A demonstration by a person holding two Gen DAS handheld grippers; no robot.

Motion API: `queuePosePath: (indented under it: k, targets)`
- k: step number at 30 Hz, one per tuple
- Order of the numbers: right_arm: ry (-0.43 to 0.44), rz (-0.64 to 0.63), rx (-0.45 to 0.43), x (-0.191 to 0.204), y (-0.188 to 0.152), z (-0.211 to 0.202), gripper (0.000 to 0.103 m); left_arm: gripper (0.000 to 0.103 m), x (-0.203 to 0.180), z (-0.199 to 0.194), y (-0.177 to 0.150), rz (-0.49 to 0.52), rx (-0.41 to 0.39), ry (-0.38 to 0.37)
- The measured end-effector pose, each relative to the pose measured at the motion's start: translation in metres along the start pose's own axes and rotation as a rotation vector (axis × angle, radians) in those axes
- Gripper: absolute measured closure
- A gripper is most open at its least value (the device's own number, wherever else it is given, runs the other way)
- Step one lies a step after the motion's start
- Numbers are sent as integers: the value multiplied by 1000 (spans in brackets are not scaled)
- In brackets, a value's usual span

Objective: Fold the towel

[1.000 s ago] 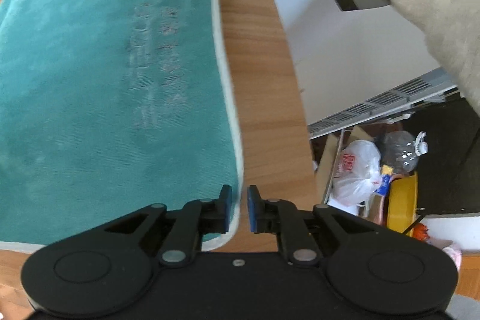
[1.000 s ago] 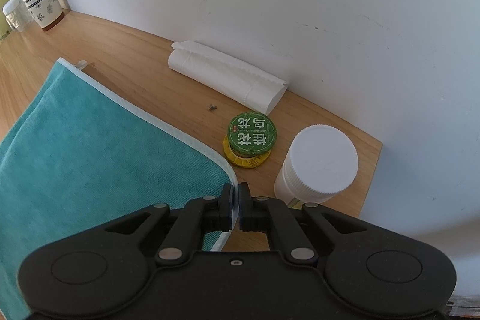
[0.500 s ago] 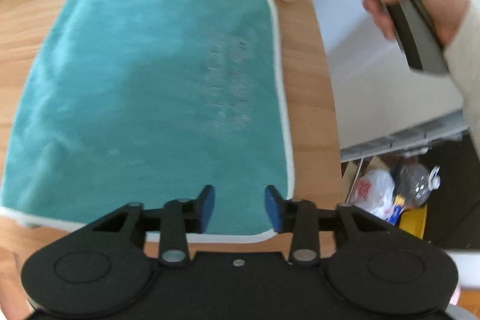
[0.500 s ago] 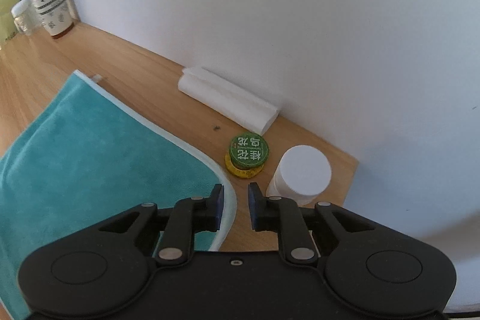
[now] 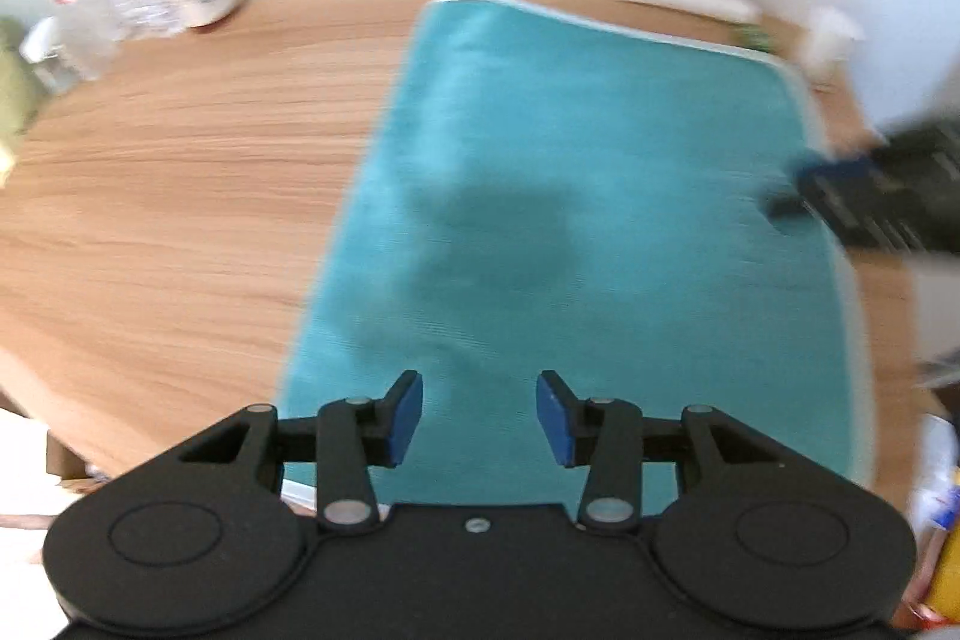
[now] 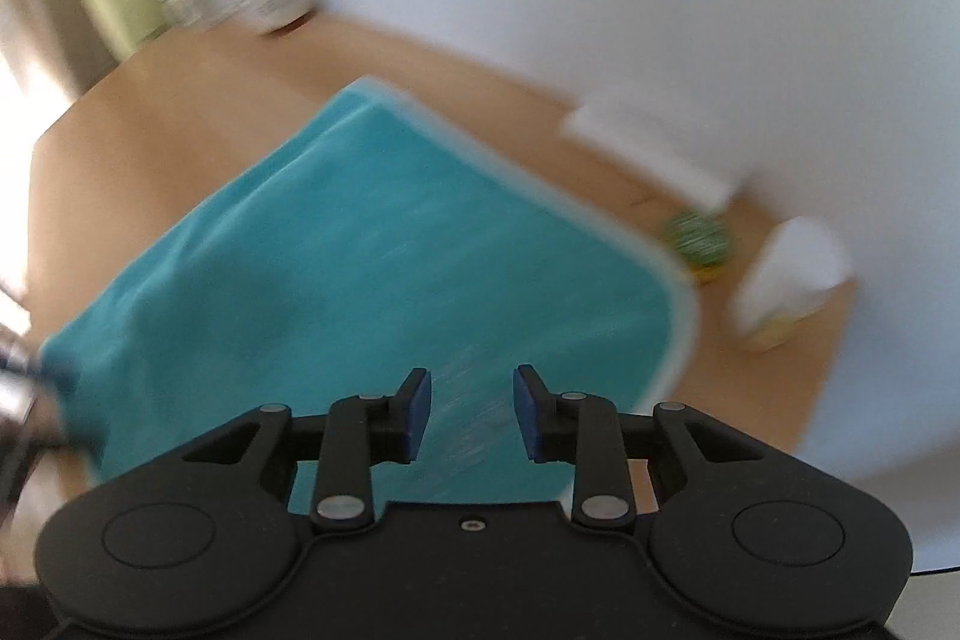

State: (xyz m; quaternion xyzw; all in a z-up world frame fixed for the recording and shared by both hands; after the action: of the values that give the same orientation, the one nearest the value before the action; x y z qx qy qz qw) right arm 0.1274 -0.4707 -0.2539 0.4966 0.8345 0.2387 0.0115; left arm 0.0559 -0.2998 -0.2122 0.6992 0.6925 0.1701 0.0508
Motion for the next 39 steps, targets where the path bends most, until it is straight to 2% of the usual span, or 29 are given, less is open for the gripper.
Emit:
queuePosePath:
  k: [3,8,10,12,16,27,30,34,37,39]
  targets:
    - [12,-31,57,19,-22,12,69,60,24,14,-3,-22,5,42]
    - [6,-40,96,25,-44,15,69,60,43,31,-15,-34,38,57]
    - [-11,-58,99,26,-45,15,68,59,48,38,-17,-32,35,68]
    - [-20,-68,104,27,-46,15,67,59,52,39,-17,-61,28,46]
    - [-38,-86,114,29,-51,15,63,45,56,40,-19,-50,31,52]
    - [-44,-89,160,23,-59,12,61,46,71,34,-31,-42,74,106]
    - [-59,-74,187,23,-56,14,61,49,75,30,-25,-66,54,86]
    - [-73,-76,133,28,-37,9,60,49,71,25,-16,-29,-2,46]
    - [-2,-29,71,47,-9,10,60,49,60,22,-9,3,-56,-25]
    - [36,-41,24,65,13,17,60,49,52,22,-7,52,-78,-35]
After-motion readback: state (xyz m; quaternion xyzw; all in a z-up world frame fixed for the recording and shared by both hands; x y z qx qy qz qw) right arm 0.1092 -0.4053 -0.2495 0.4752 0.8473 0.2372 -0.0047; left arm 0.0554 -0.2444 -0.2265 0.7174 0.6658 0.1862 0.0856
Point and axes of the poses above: each gripper's, at about its wrist camera, not at the fingertips, and z roughly the way its jaws point, x to its left, y to its top, the point moved 9 cm from there along z, roughly the way its jaws point, and after that the axes turned 7 degrees about z, right-handed, at the moved point
